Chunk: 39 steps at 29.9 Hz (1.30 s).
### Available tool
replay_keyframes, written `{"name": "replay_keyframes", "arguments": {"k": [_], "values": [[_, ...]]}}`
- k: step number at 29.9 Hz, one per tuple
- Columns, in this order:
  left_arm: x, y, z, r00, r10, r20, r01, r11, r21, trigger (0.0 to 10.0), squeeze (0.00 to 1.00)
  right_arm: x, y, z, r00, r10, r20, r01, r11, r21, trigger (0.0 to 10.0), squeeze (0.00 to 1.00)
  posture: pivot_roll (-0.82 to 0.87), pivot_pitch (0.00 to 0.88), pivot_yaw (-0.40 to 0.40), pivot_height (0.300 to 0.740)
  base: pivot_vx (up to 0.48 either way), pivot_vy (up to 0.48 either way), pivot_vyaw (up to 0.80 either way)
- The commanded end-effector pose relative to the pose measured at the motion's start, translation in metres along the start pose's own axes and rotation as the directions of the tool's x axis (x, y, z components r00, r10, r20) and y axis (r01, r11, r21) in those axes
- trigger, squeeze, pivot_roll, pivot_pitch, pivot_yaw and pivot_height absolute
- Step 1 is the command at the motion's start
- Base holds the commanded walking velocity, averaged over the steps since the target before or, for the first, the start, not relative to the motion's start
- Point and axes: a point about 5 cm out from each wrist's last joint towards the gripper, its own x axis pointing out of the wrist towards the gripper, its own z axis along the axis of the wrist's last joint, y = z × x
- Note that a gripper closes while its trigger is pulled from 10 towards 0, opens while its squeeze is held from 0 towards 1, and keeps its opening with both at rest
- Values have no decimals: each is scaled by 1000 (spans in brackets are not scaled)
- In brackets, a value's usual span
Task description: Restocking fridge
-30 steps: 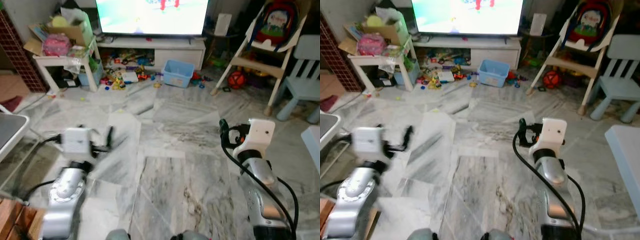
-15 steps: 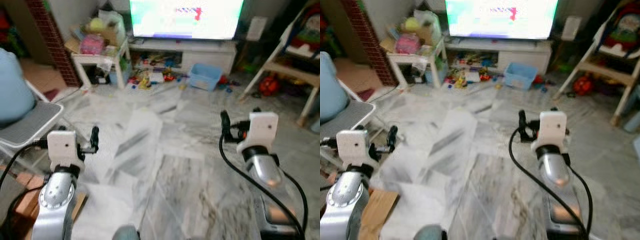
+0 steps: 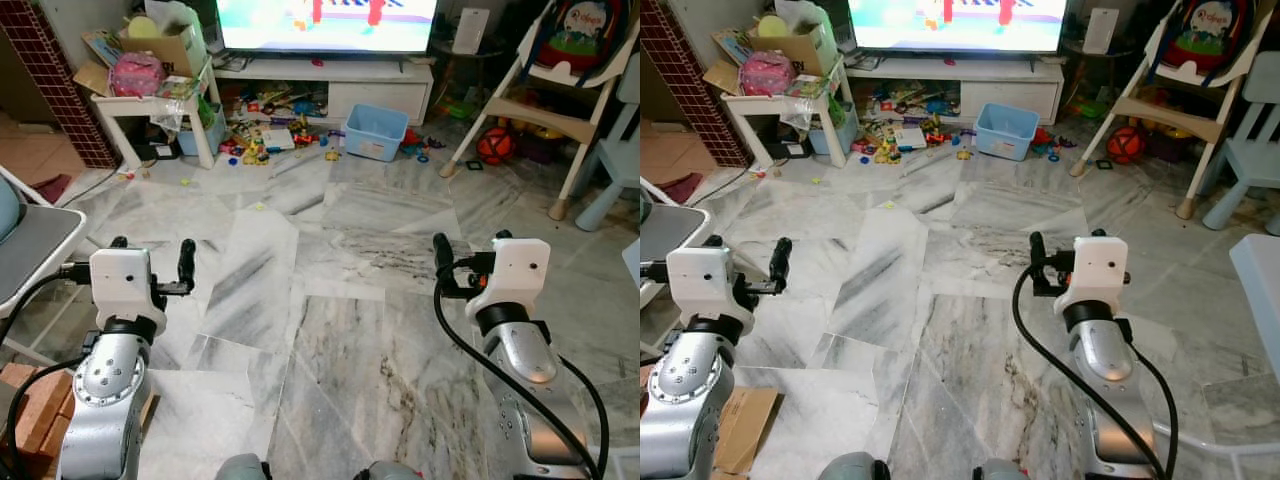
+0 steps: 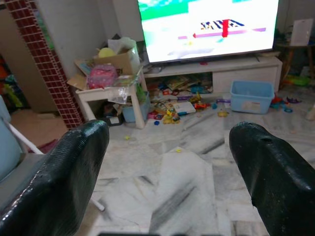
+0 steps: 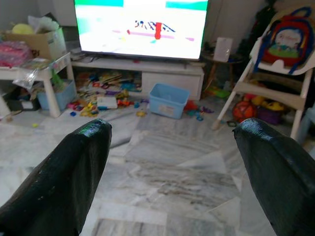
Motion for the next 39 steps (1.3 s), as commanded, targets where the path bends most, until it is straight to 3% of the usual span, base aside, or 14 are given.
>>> {"name": "replay_keyframes", "arguments": {"k": [1, 8, 12, 27, 35, 39], "values": [[-1, 2, 2, 1000, -4, -1, 4, 1000, 11, 10000, 0, -2, 4, 4, 1000, 7, 11, -7, 1000, 7, 10000, 0, 30, 48, 38, 740, 0, 0, 0], [0, -1, 3, 1000, -23, 1, 23, 1000, 9, 10000, 0, 0, 6, 4, 1000, 11, 8, -11, 1000, 19, 10000, 0, 35, 45, 35, 740, 0, 0, 0], [1, -6, 8, 996, -90, 27, 91, 996, -17, 10000, 0, 4, 7, 5, 1000, 13, 1, -13, 999, 41, 10000, 0, 42, 41, 27, 740, 74, 0, -600], [10, -30, 13, 983, -166, 73, 170, 984, -60, 10000, 0, 45, 2, 26, 997, -69, 44, 63, 989, 130, 10000, 0, 25, 0, -1, 740, 414, 0, -800], [16, -36, 17, 976, -200, 91, 205, 977, -51, 10000, 0, 50, -4, 27, 994, -99, 36, 92, 983, 161, 10000, 0, 23, 0, -2, 740, 480, 0, -800], [20, -43, 29, 952, -278, 129, 281, 960, -6, 10000, 0, 56, -8, 33, 990, -130, 51, 120, 979, 168, 10000, 0, 39, 12, -2, 740, 448, 0, -800]]}}
